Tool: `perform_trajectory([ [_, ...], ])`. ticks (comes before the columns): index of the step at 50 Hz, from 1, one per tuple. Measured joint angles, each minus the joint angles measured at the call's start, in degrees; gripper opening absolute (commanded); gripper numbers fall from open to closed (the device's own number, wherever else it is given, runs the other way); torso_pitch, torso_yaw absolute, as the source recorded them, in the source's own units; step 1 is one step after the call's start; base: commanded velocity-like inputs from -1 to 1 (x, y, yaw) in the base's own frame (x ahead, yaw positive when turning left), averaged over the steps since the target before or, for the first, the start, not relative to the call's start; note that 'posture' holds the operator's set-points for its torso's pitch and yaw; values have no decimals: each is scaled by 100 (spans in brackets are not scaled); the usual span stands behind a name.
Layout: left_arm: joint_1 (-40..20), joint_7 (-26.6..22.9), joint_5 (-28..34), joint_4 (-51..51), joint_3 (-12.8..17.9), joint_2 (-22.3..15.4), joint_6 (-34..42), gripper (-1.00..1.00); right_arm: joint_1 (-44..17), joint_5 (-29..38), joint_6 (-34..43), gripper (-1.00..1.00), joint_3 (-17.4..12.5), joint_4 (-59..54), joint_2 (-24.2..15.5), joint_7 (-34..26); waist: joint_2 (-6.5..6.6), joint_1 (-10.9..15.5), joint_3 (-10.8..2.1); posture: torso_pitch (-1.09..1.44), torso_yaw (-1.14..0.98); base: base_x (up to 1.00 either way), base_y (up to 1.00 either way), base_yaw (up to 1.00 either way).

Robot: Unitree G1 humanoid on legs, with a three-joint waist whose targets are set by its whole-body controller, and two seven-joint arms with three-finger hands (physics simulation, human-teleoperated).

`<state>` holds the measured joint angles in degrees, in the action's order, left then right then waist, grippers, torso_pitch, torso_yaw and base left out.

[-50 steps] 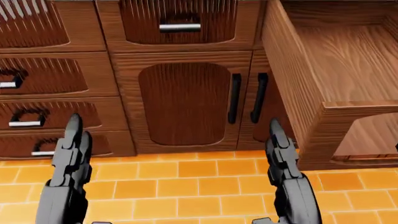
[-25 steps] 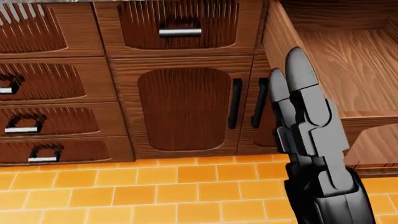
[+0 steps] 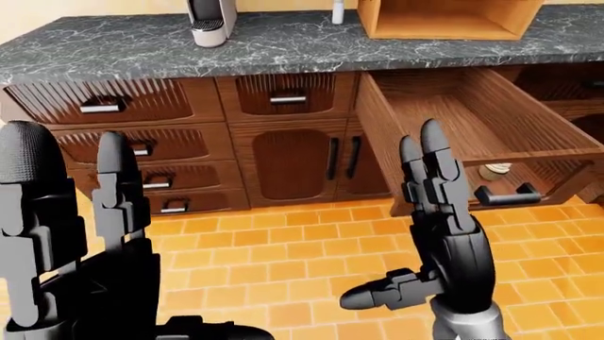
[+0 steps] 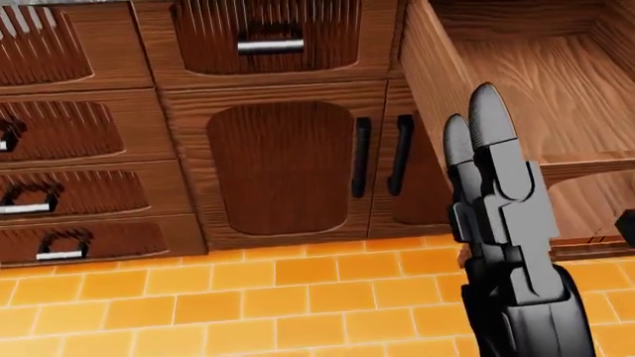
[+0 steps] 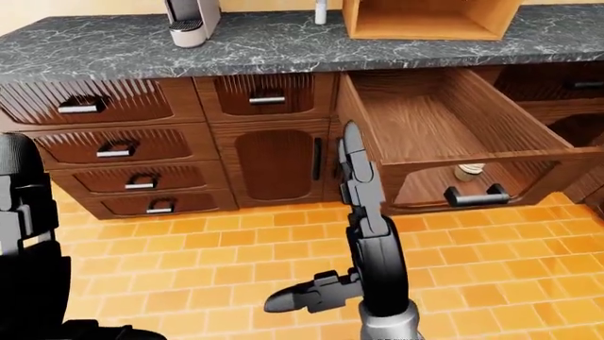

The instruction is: Close the right drawer.

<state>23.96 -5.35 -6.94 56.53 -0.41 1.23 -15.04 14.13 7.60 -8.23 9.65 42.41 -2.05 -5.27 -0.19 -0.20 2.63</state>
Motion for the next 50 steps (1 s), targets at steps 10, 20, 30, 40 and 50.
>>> perform_trajectory([
  [10,-11,-30,-6,-23,-57,16,-26,100,33,24,-146,100,-87,-68,-37,48,238,-58,62,0,0,0,0,-22],
  [20,4,29,24,-15,-69,-41,-56,100,11,67,-166,100,21,-22,-1,-16,-18,44,22,0,0,0,0,-16],
  [30,10,3,22,-15,-63,-22,-24,100,72,71,-235,100,-3,-160,-44,3,15,-12,79,0,0,0,0,-14],
  [40,43,35,39,-18,-71,-40,2,100,87,120,-186,100,105,-122,-34,-46,281,64,53,0,0,0,0,-14],
  [50,24,10,42,1,-138,-15,-36,100,28,132,-148,100,41,-1,-65,-18,-215,-35,39,0,0,4,0,-16],
])
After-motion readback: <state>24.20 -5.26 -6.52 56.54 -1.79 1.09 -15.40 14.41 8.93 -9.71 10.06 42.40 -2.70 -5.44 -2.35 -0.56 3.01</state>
